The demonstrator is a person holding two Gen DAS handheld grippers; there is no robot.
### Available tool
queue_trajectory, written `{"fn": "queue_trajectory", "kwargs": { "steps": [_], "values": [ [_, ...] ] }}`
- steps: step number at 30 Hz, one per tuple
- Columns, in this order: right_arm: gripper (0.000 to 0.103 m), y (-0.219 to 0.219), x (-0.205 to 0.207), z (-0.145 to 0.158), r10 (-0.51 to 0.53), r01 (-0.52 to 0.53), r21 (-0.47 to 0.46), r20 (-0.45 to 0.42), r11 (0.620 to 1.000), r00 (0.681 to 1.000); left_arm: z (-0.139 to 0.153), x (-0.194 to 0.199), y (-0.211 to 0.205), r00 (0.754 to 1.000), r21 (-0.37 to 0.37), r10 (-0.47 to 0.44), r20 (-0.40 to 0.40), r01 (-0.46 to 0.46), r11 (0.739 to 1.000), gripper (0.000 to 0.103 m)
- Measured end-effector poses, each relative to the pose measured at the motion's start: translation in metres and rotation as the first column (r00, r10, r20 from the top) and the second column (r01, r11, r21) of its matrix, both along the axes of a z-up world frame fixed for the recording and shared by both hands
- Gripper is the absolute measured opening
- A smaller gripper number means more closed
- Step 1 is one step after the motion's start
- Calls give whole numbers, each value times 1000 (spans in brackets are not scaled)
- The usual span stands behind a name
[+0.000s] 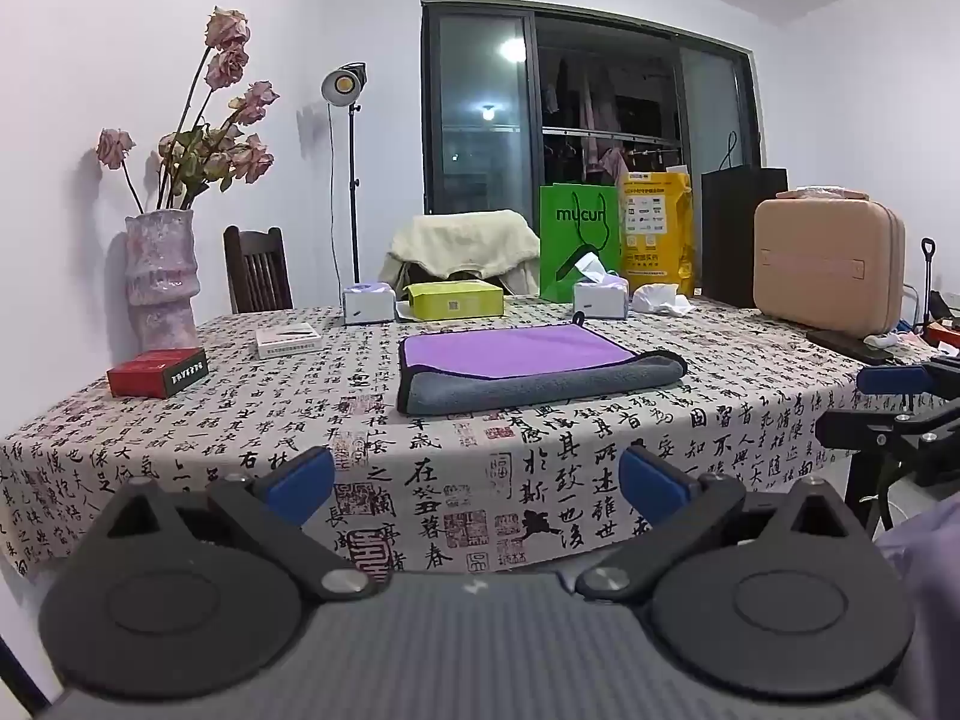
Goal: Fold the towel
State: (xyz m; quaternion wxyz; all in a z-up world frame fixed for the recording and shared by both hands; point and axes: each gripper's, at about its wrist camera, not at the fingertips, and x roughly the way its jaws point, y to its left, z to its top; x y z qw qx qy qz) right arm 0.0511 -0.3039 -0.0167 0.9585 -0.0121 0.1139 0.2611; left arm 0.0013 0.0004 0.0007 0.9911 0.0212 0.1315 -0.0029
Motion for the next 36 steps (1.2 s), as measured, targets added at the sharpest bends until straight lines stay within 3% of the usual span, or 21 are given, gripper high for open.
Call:
{"fn": "queue_trajectory", "kwargs": {
  "steps": [36],
  "values": [
    [103,1,1,-1,1,-1,-2,-21,1000,1000,-1,1,-2,1000,20,-15,0,15,1000,103]
  ]
}}
